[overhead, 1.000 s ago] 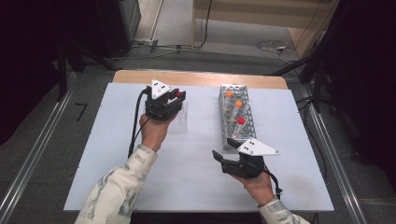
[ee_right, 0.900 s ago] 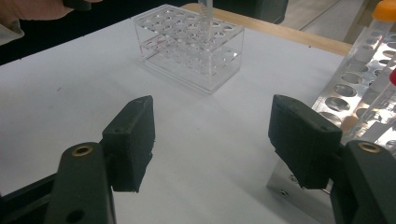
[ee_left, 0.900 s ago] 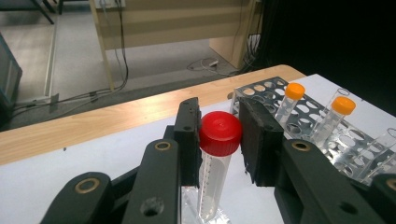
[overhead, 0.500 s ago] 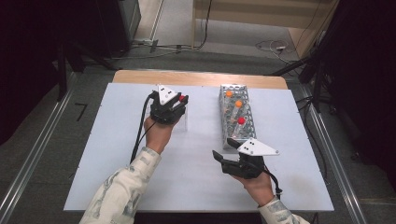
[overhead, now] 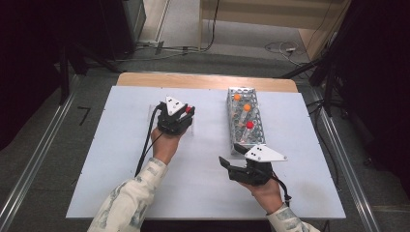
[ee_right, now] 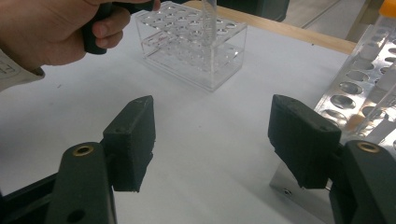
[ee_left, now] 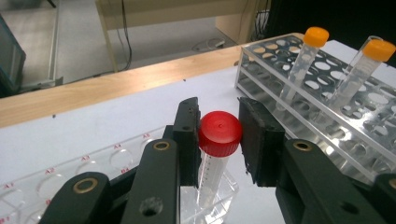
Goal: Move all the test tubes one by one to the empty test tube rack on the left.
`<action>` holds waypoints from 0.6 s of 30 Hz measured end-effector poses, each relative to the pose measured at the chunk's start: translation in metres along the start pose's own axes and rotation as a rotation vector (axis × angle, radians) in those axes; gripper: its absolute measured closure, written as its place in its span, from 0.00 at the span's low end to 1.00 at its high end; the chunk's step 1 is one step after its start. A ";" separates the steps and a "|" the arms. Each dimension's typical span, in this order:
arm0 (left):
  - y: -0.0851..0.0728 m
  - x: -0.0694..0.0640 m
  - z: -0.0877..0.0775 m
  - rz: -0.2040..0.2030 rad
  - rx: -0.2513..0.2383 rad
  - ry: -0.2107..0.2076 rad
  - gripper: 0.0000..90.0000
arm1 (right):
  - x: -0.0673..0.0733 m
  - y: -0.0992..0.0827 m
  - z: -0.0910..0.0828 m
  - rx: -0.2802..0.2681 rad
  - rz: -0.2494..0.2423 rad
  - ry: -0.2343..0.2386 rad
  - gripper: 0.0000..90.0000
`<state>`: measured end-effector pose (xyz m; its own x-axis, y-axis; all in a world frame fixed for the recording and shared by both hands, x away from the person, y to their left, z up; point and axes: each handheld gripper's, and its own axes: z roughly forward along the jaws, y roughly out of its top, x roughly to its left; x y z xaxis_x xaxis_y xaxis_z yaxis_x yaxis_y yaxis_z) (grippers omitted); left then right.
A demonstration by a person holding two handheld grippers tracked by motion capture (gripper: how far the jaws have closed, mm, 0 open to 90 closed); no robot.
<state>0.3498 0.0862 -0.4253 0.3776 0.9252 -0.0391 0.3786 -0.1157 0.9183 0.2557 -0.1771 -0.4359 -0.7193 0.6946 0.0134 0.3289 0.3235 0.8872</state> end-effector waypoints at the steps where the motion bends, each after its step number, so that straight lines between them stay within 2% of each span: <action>1: -0.001 0.000 0.000 -0.005 0.001 -0.001 0.77 | 0.000 0.000 0.000 0.000 0.000 0.000 0.34; 5: -0.001 0.002 0.000 -0.015 0.005 -0.010 0.76 | 0.000 0.000 0.000 0.003 0.000 -0.001 0.34; 14: -0.001 0.004 -0.002 -0.030 0.011 -0.039 0.66 | 0.000 -0.001 0.000 0.005 0.003 -0.002 0.34; 18: 0.001 0.005 -0.007 -0.042 0.007 -0.064 0.61 | -0.001 -0.001 0.001 0.004 0.005 -0.004 0.34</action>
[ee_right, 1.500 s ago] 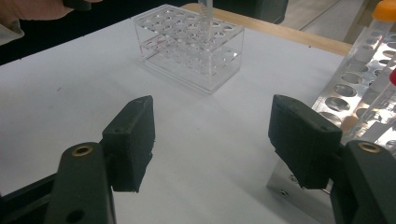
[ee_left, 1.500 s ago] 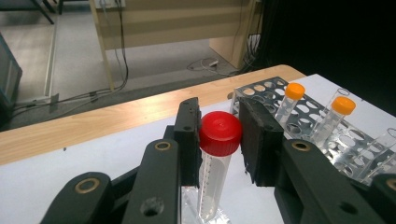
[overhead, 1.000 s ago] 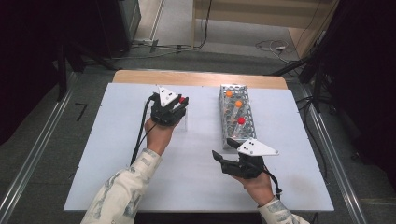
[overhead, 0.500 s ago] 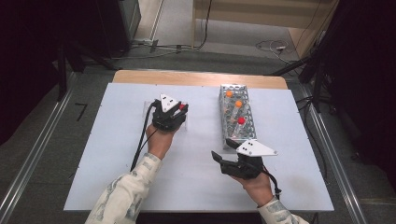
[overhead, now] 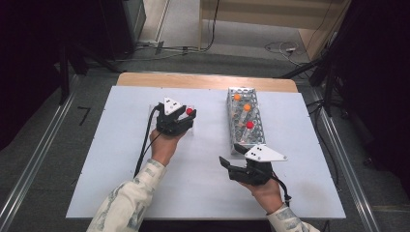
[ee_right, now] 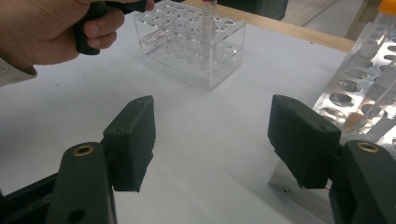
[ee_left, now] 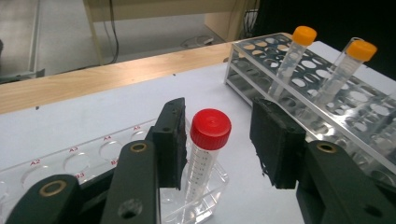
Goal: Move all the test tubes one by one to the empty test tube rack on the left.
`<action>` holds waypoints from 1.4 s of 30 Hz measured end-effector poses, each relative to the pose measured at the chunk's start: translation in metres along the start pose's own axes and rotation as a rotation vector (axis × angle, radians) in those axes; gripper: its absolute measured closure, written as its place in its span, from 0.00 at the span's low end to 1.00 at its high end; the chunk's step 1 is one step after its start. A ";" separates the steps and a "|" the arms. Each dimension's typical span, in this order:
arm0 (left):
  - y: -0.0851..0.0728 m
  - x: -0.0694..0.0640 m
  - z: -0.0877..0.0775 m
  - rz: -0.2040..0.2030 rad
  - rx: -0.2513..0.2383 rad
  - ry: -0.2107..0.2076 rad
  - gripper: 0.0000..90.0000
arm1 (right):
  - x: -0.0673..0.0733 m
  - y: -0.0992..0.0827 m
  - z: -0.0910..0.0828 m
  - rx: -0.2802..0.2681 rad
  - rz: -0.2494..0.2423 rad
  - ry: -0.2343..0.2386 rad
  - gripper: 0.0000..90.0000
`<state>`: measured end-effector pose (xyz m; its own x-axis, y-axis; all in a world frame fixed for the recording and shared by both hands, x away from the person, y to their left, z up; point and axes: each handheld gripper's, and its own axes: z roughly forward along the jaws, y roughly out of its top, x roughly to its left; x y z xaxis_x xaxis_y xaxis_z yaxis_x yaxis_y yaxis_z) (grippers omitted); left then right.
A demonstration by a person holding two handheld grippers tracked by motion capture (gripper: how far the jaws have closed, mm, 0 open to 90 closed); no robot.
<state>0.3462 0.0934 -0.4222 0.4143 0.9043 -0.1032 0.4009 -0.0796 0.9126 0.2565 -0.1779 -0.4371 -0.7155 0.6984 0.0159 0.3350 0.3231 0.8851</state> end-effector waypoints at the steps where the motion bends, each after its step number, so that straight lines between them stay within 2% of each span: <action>1: 0.000 0.000 -0.002 -0.006 -0.006 -0.009 0.60 | 0.000 0.000 0.000 0.000 0.000 -0.002 0.34; 5: 0.000 0.001 -0.011 -0.015 -0.013 -0.026 0.50 | -0.002 0.000 -0.001 -0.001 0.002 -0.007 0.34; 11: -0.004 0.003 -0.022 -0.045 -0.001 -0.020 0.31 | -0.003 -0.001 -0.001 0.001 0.007 -0.013 0.34; 20: -0.015 0.006 -0.036 -0.050 0.015 0.013 0.14 | -0.006 -0.002 -0.002 0.003 0.015 -0.025 0.34; 24: -0.018 0.005 -0.043 -0.025 -0.005 0.034 0.11 | -0.011 -0.004 -0.006 0.001 0.025 -0.042 0.34; 26: -0.020 0.004 -0.046 -0.015 -0.005 0.031 0.11 | -0.012 -0.004 -0.006 0.001 0.025 -0.044 0.34; 32: -0.022 0.004 -0.053 -0.019 -0.024 0.003 0.11 | -0.018 -0.005 -0.007 0.000 0.029 -0.069 0.34; 36: -0.024 0.003 -0.054 0.000 -0.013 0.009 0.11 | -0.023 -0.006 -0.007 0.000 0.039 -0.089 0.35; 42: -0.027 0.007 -0.055 -0.015 -0.011 0.002 0.10 | -0.035 -0.008 -0.006 -0.001 0.055 -0.131 0.36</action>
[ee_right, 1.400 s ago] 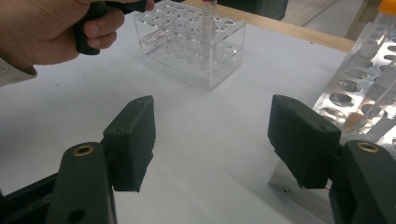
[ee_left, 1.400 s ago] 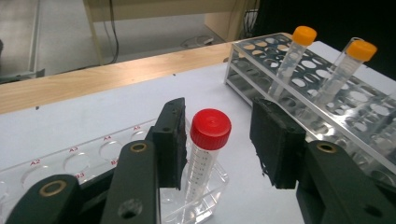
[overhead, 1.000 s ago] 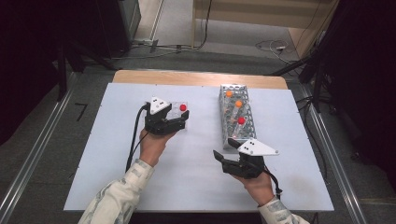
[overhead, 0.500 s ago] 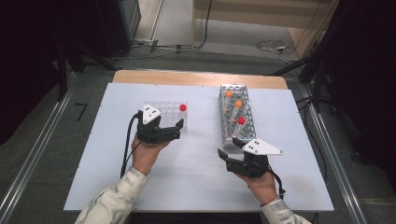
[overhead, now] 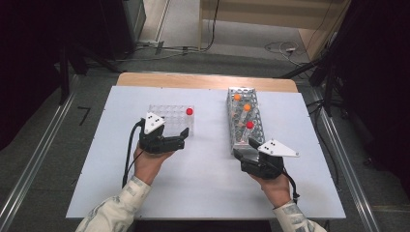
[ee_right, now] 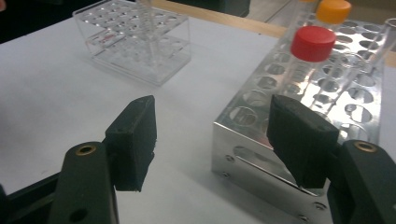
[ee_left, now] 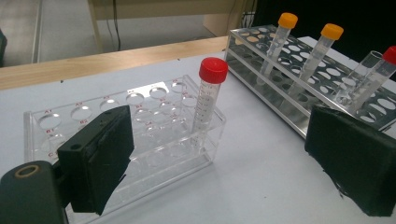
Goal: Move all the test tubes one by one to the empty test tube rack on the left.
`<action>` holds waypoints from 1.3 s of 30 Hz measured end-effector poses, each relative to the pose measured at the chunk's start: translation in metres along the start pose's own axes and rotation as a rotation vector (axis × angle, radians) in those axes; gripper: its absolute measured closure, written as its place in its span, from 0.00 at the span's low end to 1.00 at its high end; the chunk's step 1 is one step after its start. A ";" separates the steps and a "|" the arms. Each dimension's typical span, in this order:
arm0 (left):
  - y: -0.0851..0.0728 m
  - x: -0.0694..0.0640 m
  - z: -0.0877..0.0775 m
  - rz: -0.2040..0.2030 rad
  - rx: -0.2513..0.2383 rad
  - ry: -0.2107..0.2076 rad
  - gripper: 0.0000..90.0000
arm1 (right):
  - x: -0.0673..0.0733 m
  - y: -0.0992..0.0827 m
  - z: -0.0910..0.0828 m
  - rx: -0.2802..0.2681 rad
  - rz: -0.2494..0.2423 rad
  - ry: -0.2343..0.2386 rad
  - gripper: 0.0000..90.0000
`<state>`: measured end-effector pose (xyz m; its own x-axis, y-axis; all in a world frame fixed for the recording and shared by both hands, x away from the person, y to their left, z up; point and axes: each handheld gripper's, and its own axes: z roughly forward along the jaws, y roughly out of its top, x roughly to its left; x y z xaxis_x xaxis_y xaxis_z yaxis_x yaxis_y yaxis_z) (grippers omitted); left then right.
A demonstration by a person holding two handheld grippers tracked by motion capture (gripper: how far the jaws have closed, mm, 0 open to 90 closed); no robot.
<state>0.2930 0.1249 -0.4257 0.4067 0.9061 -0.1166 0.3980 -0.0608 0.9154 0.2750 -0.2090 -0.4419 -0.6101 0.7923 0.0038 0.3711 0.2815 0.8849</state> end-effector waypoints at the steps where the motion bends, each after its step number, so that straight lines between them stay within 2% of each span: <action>1: 0.000 0.001 -0.001 0.000 -0.003 0.002 0.10 | -0.002 0.000 0.001 -0.001 0.004 -0.007 0.36; 5: -0.001 0.003 -0.002 -0.010 -0.005 0.009 0.08 | -0.015 0.000 0.005 -0.004 0.023 -0.052 0.37; 14: -0.006 0.009 -0.003 -0.028 0.012 0.033 0.06 | -0.028 0.002 0.021 0.006 0.043 -0.098 0.40; 23: -0.010 0.015 -0.005 -0.044 0.025 0.034 0.06 | -0.027 0.002 0.038 0.009 0.039 -0.126 0.55; 28: -0.010 0.015 -0.005 -0.047 0.025 0.032 0.06 | -0.029 0.002 0.040 -0.008 0.052 -0.133 0.59; 31: -0.010 0.014 -0.004 -0.048 0.029 0.028 0.06 | -0.031 0.003 0.043 -0.013 0.071 -0.139 0.66; 39: -0.011 0.014 -0.004 -0.046 0.032 0.025 0.06 | -0.032 0.004 0.046 -0.018 0.071 -0.147 0.78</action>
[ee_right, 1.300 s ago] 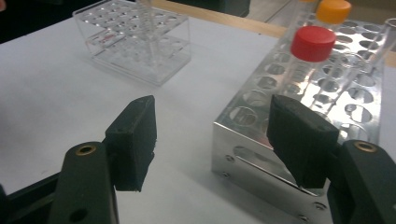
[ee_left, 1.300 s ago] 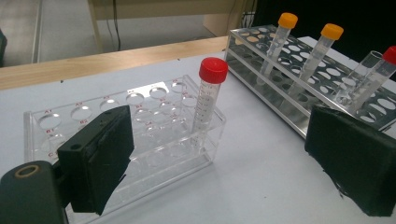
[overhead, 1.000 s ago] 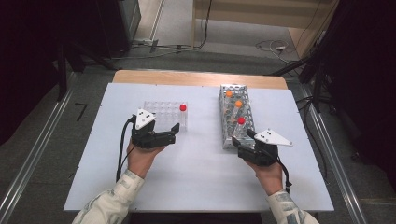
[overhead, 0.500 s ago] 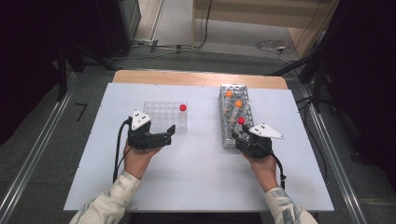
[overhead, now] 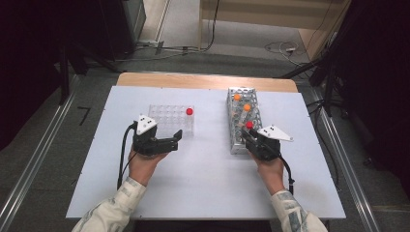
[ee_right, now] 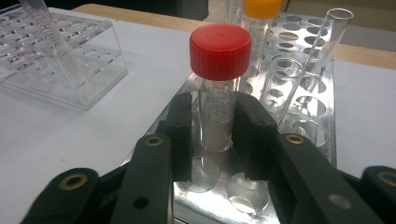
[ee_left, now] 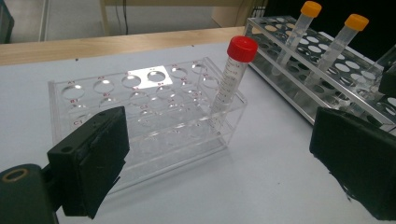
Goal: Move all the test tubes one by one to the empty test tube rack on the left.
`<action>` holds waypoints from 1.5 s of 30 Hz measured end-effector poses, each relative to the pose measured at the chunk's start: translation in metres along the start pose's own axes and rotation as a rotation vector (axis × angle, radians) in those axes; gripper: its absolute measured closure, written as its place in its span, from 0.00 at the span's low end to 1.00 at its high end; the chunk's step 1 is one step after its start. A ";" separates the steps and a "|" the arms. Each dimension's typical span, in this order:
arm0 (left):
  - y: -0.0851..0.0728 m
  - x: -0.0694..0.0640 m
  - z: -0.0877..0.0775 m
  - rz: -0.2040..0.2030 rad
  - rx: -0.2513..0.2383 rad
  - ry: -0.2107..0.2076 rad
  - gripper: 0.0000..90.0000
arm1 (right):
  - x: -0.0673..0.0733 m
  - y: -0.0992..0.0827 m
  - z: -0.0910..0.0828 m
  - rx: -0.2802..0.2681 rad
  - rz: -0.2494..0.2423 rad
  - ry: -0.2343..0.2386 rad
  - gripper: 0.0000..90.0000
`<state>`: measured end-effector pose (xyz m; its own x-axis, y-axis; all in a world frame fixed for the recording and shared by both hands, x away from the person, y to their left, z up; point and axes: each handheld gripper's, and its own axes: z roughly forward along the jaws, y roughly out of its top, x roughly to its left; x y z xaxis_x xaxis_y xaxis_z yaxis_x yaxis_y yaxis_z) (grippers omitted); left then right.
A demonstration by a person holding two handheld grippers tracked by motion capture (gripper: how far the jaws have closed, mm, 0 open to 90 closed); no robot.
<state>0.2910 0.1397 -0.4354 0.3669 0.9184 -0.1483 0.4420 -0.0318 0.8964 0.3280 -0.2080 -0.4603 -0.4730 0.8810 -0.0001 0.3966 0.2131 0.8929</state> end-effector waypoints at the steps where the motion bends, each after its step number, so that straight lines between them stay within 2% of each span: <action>1: 0.000 0.000 0.000 0.000 0.000 0.000 0.06 | 0.000 0.000 0.000 0.000 0.001 -0.002 0.78; 9: 0.000 0.000 0.000 0.000 -0.001 0.002 0.06 | 0.000 0.002 -0.002 -0.011 0.000 -0.005 0.79; 14: 0.000 0.000 0.000 0.001 -0.001 0.002 0.06 | 0.001 0.011 -0.010 -0.037 -0.006 -0.009 0.79; 31: 0.000 0.000 -0.001 -0.006 -0.007 0.007 0.06 | 0.002 0.027 -0.028 -0.069 -0.017 -0.027 0.79; 38: 0.000 0.000 -0.001 -0.007 -0.007 0.009 0.06 | 0.003 0.033 -0.039 -0.092 -0.014 -0.010 0.79; 45: 0.001 0.000 -0.002 -0.008 -0.009 0.006 0.06 | 0.012 0.039 -0.047 -0.100 -0.028 0.030 0.79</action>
<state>0.2898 0.1401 -0.4338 0.3586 0.9209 -0.1530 0.4374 -0.0209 0.8990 0.3008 -0.2090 -0.4044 -0.5070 0.8619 -0.0135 0.3035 0.1932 0.9331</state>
